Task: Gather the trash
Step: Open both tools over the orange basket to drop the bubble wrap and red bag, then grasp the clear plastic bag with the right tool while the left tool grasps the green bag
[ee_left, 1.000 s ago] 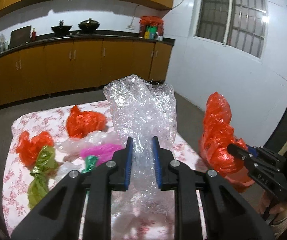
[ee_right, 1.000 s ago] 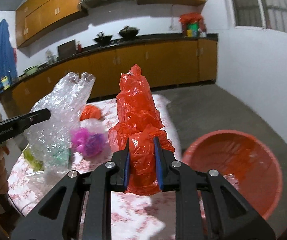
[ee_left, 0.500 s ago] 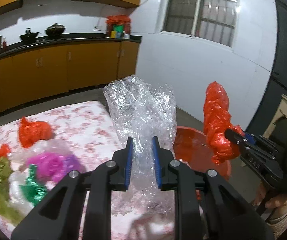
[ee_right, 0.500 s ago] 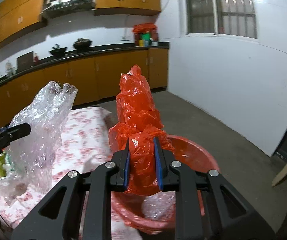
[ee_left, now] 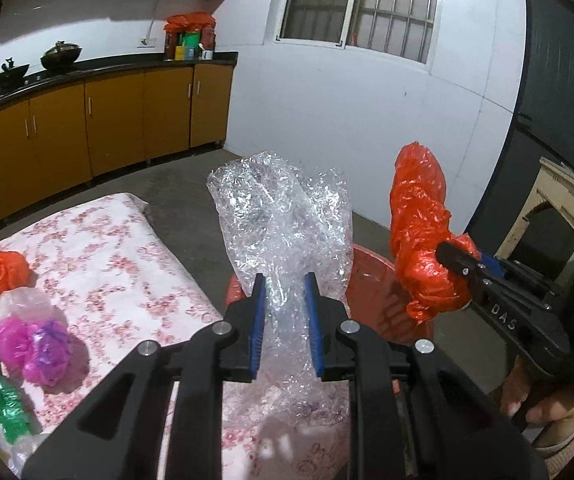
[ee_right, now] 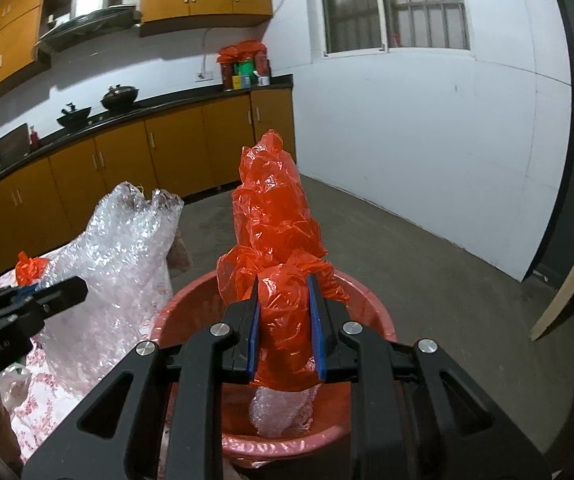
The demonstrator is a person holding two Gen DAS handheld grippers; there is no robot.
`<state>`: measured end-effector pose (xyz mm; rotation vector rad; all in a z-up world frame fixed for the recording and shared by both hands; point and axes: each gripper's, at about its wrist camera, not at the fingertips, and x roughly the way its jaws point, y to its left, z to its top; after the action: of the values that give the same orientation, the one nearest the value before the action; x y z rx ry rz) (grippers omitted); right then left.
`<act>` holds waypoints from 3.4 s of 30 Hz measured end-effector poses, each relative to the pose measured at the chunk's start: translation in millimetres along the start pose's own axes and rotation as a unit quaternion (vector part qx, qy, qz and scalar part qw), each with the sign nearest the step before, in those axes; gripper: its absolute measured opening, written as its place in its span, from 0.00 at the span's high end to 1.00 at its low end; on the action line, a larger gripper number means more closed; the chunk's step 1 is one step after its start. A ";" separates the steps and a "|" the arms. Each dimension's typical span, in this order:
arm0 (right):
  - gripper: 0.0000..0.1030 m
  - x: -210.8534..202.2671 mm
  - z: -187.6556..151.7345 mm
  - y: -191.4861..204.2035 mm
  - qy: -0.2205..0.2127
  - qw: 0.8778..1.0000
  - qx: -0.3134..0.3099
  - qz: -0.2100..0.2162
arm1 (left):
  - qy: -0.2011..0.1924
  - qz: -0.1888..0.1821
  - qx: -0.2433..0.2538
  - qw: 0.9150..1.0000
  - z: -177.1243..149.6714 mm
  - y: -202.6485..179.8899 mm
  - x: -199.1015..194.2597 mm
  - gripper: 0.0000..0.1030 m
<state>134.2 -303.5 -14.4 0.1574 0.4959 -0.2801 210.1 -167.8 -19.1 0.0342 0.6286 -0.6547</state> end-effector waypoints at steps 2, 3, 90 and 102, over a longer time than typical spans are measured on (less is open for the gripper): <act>0.80 2.8 -0.7 -3.6 0.002 1.000 0.005 -0.003 | 0.004 -0.001 0.002 1.000 -0.3 -2.8 8.3 0.81; 0.80 4.8 -0.9 -4.5 0.004 1.000 0.007 -0.004 | 0.006 -0.001 0.002 1.000 -0.7 -3.5 11.2 0.81; 0.63 -8.9 -135.4 326.7 0.149 0.955 -0.150 0.209 | -0.073 0.385 -0.253 0.884 -176.7 251.5 -281.6 0.24; 0.66 -1.1 -107.6 270.2 0.110 0.972 -0.137 0.158 | -0.028 0.328 -0.248 0.911 -142.1 270.5 -207.6 0.24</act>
<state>166.9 -23.4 -85.5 -0.0038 0.7149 0.1208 162.7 195.8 -63.5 -0.2405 0.6626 0.1668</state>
